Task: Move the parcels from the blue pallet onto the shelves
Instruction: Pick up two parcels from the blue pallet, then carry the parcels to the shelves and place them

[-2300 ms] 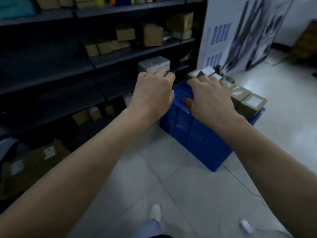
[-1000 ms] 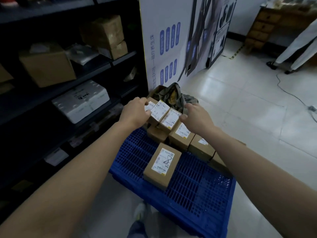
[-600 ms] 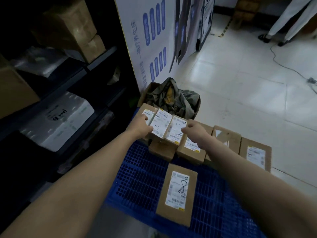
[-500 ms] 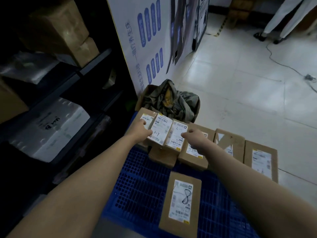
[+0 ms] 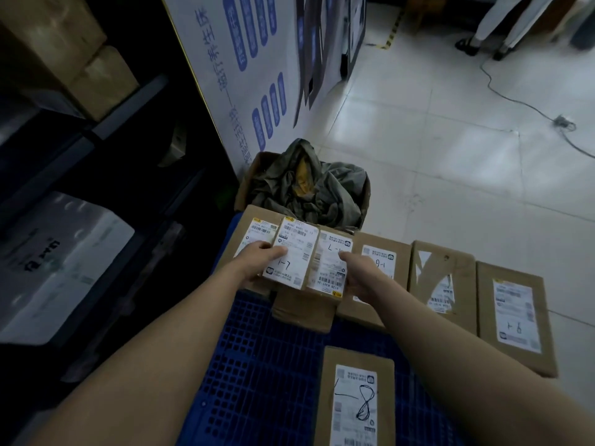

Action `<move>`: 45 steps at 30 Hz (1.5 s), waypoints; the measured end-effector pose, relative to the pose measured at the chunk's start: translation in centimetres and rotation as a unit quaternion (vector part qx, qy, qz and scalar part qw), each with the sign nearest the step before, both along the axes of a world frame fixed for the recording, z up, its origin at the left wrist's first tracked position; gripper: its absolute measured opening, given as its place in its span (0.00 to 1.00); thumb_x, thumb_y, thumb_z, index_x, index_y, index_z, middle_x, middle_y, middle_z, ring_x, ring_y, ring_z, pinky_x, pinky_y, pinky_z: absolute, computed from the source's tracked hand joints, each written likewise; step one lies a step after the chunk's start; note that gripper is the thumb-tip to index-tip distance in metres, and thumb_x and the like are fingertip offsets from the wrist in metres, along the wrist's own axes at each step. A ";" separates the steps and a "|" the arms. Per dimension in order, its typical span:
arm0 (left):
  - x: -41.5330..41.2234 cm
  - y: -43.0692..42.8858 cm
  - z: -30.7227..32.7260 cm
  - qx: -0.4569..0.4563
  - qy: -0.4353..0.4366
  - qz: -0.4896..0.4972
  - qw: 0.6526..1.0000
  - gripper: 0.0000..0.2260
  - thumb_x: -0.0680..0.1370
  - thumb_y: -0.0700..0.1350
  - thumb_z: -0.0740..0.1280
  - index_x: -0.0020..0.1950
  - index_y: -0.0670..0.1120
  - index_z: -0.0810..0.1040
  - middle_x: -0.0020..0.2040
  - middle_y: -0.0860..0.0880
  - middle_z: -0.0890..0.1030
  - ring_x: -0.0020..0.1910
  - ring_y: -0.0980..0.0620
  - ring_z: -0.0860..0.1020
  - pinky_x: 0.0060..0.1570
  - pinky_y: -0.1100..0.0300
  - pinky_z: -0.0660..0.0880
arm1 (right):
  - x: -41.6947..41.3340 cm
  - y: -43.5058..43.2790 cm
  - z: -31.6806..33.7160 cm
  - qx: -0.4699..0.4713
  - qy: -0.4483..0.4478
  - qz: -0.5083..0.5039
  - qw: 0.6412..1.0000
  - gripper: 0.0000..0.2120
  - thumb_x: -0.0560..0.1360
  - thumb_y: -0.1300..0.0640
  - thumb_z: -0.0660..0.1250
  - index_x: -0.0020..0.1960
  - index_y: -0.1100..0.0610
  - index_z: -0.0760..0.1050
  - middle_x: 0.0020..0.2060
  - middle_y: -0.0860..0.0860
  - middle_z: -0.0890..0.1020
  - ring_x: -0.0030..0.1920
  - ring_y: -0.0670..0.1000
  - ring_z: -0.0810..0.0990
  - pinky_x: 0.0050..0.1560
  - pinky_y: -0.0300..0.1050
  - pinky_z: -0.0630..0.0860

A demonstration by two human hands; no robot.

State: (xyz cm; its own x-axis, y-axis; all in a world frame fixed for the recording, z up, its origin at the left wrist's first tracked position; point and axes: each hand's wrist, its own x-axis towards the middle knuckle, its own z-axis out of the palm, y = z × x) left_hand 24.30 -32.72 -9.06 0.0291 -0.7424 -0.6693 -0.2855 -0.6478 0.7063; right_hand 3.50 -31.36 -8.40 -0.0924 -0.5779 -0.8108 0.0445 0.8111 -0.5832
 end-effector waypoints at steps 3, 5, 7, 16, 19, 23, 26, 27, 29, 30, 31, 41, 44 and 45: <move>0.4 0.1 -0.7 -0.005 0.027 0.024 0.999 0.17 0.75 0.51 0.68 0.61 0.46 0.73 0.55 0.45 0.81 0.52 0.44 0.80 0.57 0.45 0.76 | 0.0 -0.2 -0.7 0.012 -0.039 -0.036 0.999 0.09 0.81 0.56 0.59 0.55 0.61 0.73 0.49 0.58 0.83 0.48 0.58 0.83 0.47 0.55 0.81; 0.6 0.3 -1.0 0.001 0.057 0.051 0.997 0.19 0.75 0.51 0.69 0.63 0.46 0.70 0.54 0.44 0.81 0.50 0.44 0.81 0.53 0.46 0.78 | -0.1 0.1 -0.8 0.020 -0.050 -0.036 0.998 0.08 0.81 0.55 0.59 0.52 0.60 0.73 0.46 0.57 0.83 0.45 0.57 0.83 0.35 0.50 0.80; 0.8 0.5 -1.0 0.003 0.083 0.073 0.994 0.20 0.75 0.50 0.69 0.64 0.47 0.68 0.54 0.44 0.81 0.48 0.44 0.81 0.51 0.46 0.79 | 0.0 0.2 -1.0 0.019 -0.063 -0.036 0.997 0.08 0.81 0.56 0.59 0.49 0.59 0.73 0.43 0.57 0.82 0.41 0.55 0.83 0.26 0.44 0.77; 1.6 2.1 2.3 -0.013 0.160 0.121 0.980 0.24 0.77 0.49 0.65 0.70 0.43 0.64 0.61 0.37 0.78 0.57 0.37 0.78 0.57 0.42 0.76 | 0.1 -0.1 2.5 -0.022 -0.066 0.032 0.997 0.10 0.80 0.53 0.61 0.55 0.57 0.75 0.40 0.53 0.84 0.37 0.52 0.84 0.29 0.42 0.77; 1.9 2.6 5.2 -0.018 0.173 0.127 0.977 0.24 0.77 0.50 0.65 0.70 0.42 0.65 0.62 0.37 0.77 0.60 0.37 0.77 0.59 0.42 0.73 | 0.2 -0.2 5.4 -0.052 -0.107 0.045 0.992 0.17 0.78 0.61 0.64 0.66 0.60 0.69 0.49 0.58 0.85 0.46 0.56 0.85 0.40 0.51 0.82; 2.8 4.2 10.1 -0.034 0.194 0.115 0.974 0.15 0.78 0.51 0.62 0.60 0.45 0.77 0.52 0.43 0.84 0.49 0.45 0.82 0.53 0.49 0.76 | 1.0 0.4 10.1 -0.095 -0.145 0.035 0.984 0.27 0.76 0.67 0.67 0.70 0.56 0.61 0.58 0.61 0.80 0.53 0.61 0.83 0.45 0.59 0.81; 3.4 6.2 13.9 -0.054 0.199 0.130 0.970 0.11 0.78 0.52 0.61 0.52 0.48 0.80 0.43 0.47 0.86 0.39 0.51 0.84 0.37 0.58 0.80 | 1.6 1.3 13.8 -0.119 -0.149 0.066 0.979 0.28 0.75 0.66 0.67 0.71 0.54 0.60 0.57 0.61 0.81 0.52 0.61 0.83 0.49 0.63 0.80; 3.5 7.1 15.2 -0.066 0.200 0.140 0.968 0.11 0.78 0.52 0.61 0.52 0.49 0.80 0.43 0.47 0.86 0.39 0.51 0.84 0.35 0.59 0.80 | 1.8 1.7 15.0 -0.128 -0.151 0.079 0.977 0.28 0.75 0.66 0.67 0.71 0.54 0.60 0.57 0.61 0.81 0.53 0.62 0.83 0.51 0.65 0.79; 3.5 9.3 18.0 -0.087 0.202 0.157 0.963 0.12 0.78 0.52 0.61 0.53 0.49 0.80 0.46 0.47 0.86 0.41 0.50 0.84 0.38 0.58 0.79 | 2.0 2.9 17.5 -0.147 -0.153 0.099 0.972 0.28 0.75 0.66 0.67 0.71 0.54 0.60 0.57 0.60 0.81 0.52 0.62 0.83 0.51 0.66 0.78; 3.5 10.7 19.3 -0.094 0.203 0.167 0.960 0.12 0.78 0.52 0.61 0.53 0.49 0.80 0.47 0.46 0.85 0.42 0.50 0.84 0.41 0.57 0.79 | 2.0 3.7 18.8 -0.156 -0.154 0.110 0.969 0.28 0.75 0.66 0.67 0.70 0.53 0.60 0.57 0.60 0.81 0.52 0.61 0.83 0.51 0.66 0.79; 3.4 12.3 20.7 -0.105 0.200 0.176 0.958 0.11 0.77 0.52 0.61 0.53 0.49 0.80 0.47 0.47 0.85 0.42 0.50 0.84 0.41 0.57 0.78 | 2.1 4.7 20.0 -0.163 -0.159 0.124 0.966 0.28 0.75 0.66 0.67 0.70 0.53 0.60 0.56 0.60 0.81 0.52 0.61 0.83 0.50 0.65 0.79; 4.0 35.1 29.7 -0.240 0.201 0.357 0.880 0.15 0.78 0.47 0.59 0.62 0.44 0.76 0.51 0.44 0.84 0.48 0.46 0.83 0.47 0.53 0.79 | 7.4 18.5 28.3 -0.199 -0.244 0.315 0.896 0.25 0.74 0.69 0.65 0.68 0.57 0.63 0.56 0.61 0.80 0.49 0.61 0.83 0.41 0.58 0.82; 4.6 43.0 31.1 -0.269 0.154 0.420 0.853 0.19 0.77 0.46 0.62 0.68 0.46 0.70 0.57 0.42 0.81 0.50 0.45 0.82 0.43 0.51 0.80 | 10.5 23.7 29.8 -0.191 -0.251 0.370 0.874 0.25 0.73 0.70 0.66 0.66 0.56 0.64 0.52 0.60 0.81 0.44 0.58 0.85 0.34 0.52 0.81; 4.9 45.8 31.4 -0.276 0.135 0.444 0.842 0.21 0.76 0.46 0.62 0.70 0.47 0.68 0.59 0.42 0.80 0.51 0.44 0.81 0.41 0.51 0.80 | 11.7 25.6 30.3 -0.188 -0.252 0.396 0.863 0.25 0.73 0.70 0.67 0.66 0.57 0.65 0.52 0.60 0.82 0.44 0.58 0.85 0.34 0.53 0.82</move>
State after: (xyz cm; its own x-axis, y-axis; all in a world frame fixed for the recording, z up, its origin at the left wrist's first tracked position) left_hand 29.20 13.04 22.34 0.6384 -0.7087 -0.3004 0.3570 -0.0731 0.9312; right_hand 15.16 -5.81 21.87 0.7618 -0.5293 -0.3735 -0.1113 0.4611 -0.8803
